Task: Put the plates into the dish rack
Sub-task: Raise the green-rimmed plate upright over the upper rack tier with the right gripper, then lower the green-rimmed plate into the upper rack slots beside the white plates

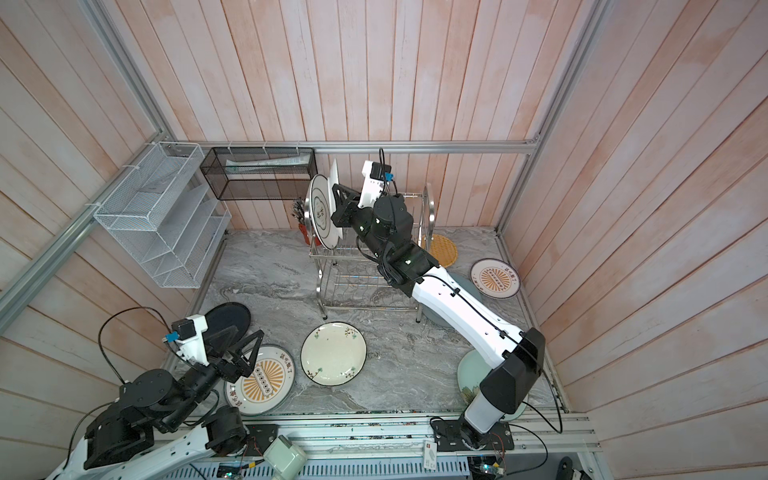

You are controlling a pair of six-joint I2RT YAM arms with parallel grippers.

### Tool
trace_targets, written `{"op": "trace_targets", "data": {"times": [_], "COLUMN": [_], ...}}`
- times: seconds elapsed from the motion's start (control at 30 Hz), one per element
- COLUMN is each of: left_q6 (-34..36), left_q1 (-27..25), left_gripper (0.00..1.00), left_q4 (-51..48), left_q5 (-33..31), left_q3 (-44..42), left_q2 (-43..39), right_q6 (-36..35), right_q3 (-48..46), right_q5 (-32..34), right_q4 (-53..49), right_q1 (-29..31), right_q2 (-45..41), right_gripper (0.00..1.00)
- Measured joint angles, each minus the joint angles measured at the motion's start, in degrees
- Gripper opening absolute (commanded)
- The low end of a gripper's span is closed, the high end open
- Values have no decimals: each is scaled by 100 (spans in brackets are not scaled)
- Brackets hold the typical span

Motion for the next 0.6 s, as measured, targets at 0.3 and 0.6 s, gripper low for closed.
{"op": "trace_targets", "data": {"times": [0.3,0.6], "left_q6": [-2,-2], "left_q1": [0,0], "left_gripper": [100,100], "left_q4": [-2,-20], "left_q5": [-7,-9], "left_q3": [0,0], "left_q2": [-2,-15], "right_q6": [254,332], "right_q3": [-140,-282], "right_q5": [350,562], "right_q4": [466,621], "right_q1": [-4,-4], "right_q2": [70,76], "right_gripper": [0,0]}}
